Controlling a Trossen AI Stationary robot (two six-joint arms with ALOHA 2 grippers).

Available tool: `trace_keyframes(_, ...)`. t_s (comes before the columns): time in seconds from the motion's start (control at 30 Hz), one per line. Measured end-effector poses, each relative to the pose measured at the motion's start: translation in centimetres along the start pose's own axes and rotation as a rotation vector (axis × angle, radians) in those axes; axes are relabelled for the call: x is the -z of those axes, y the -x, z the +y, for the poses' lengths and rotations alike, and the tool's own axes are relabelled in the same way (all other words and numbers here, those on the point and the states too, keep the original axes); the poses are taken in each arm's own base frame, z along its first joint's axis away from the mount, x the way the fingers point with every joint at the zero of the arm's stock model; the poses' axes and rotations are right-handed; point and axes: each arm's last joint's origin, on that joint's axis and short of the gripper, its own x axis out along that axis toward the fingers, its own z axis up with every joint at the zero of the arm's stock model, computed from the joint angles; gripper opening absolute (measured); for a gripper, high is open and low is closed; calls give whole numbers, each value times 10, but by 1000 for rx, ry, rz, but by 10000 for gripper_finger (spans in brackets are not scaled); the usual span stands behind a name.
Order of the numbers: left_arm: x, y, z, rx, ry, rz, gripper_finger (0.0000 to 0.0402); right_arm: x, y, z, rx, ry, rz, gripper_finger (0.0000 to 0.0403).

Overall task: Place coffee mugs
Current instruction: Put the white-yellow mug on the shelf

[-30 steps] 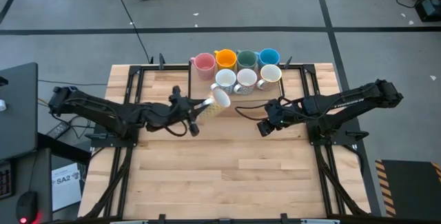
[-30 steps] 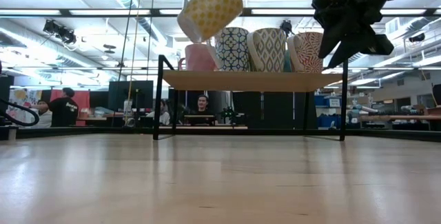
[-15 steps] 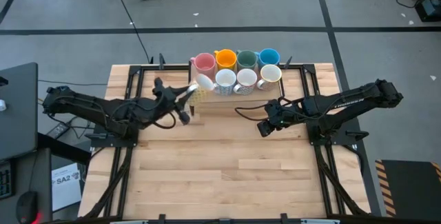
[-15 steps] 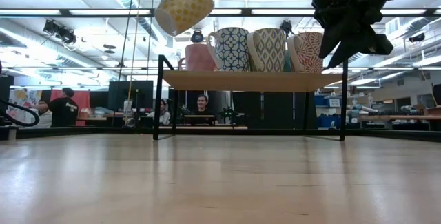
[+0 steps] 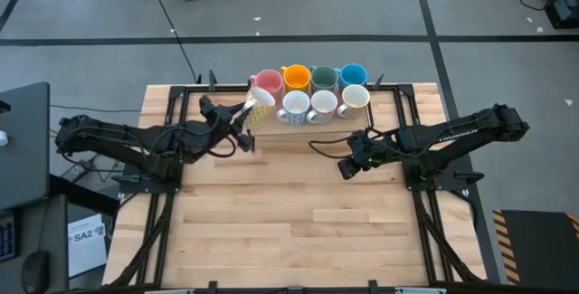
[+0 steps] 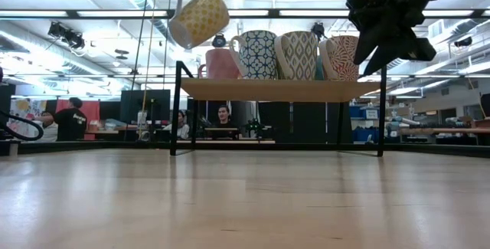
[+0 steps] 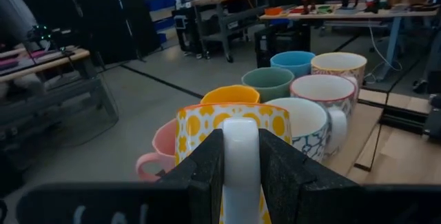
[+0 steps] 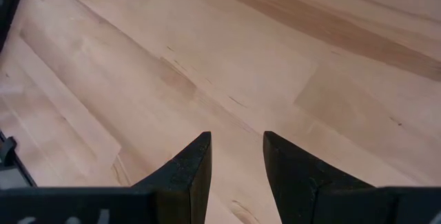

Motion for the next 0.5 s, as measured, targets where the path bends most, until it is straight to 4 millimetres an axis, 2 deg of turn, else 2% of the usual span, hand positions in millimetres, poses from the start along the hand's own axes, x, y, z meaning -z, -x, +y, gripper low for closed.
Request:
trace_keyframes(0.27,0,-6,3,46,26,7,80,-3,0,2,2,35,-68,137)
trace_keyframes(0.5,0,-6,3,46,27,6,80,-14,4,24,-210,184,-206,138)
